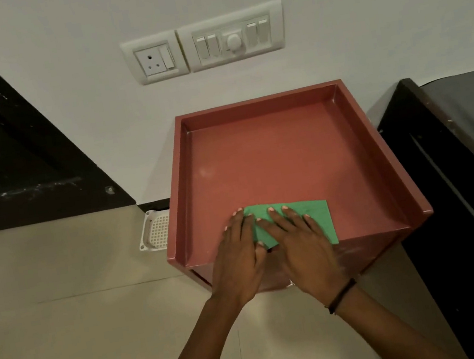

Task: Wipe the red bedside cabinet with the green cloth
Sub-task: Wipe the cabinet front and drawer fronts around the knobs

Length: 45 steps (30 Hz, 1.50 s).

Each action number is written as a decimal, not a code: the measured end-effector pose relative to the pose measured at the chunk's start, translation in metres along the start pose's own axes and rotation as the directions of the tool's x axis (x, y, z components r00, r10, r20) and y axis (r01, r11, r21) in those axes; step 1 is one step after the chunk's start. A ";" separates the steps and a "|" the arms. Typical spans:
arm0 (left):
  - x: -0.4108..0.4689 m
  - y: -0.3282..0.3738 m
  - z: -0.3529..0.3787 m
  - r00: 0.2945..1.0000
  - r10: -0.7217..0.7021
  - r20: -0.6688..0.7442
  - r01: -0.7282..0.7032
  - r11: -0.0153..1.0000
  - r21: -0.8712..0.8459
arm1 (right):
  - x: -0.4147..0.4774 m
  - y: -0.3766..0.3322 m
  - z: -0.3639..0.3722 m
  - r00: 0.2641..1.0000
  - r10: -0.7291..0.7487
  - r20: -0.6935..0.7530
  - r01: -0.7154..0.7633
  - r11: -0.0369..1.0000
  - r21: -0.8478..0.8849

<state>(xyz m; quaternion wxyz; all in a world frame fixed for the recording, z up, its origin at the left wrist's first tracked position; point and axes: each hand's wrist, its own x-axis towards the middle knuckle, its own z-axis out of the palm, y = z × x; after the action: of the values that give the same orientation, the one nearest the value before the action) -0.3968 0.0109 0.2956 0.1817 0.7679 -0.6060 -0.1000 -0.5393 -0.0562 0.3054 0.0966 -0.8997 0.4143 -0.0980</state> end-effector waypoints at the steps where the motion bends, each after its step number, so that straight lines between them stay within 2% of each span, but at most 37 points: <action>1: 0.000 -0.001 0.002 1.000 0.011 -0.019 -0.010 1.000 0.010 | 0.000 0.002 0.002 1.000 -0.011 -0.011 0.011 1.000 -0.009; 13: -0.003 -0.010 0.027 0.960 0.154 -0.236 -0.098 0.968 0.233 | -0.006 0.011 0.024 0.971 -0.096 -0.217 0.090 0.995 -0.035; 20: -0.004 -0.020 0.040 0.913 0.230 -0.338 -0.137 0.951 0.279 | -0.009 0.008 0.036 0.946 -0.089 -0.311 0.073 0.995 -0.063; 26: -0.014 -0.028 0.043 0.881 0.317 -0.350 -0.193 0.918 0.345 | -0.025 0.003 0.044 0.931 -0.073 -0.358 0.039 0.994 -0.101; 34: -0.047 -0.050 0.063 0.839 0.451 -0.306 -0.255 0.821 0.511 | -0.068 -0.011 0.078 0.890 -0.010 -0.455 -0.033 0.996 -0.087; 45: -0.073 -0.073 0.080 0.830 0.504 -0.239 -0.300 0.765 0.570 | -0.100 -0.006 0.140 0.906 0.047 -0.421 -0.021 0.998 0.067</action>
<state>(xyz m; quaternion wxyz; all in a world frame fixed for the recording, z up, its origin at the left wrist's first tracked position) -0.3799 0.0833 0.1882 0.1030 0.6409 -0.7164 0.2558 -0.5625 0.0373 0.1623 0.0335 -0.8464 0.4378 -0.3012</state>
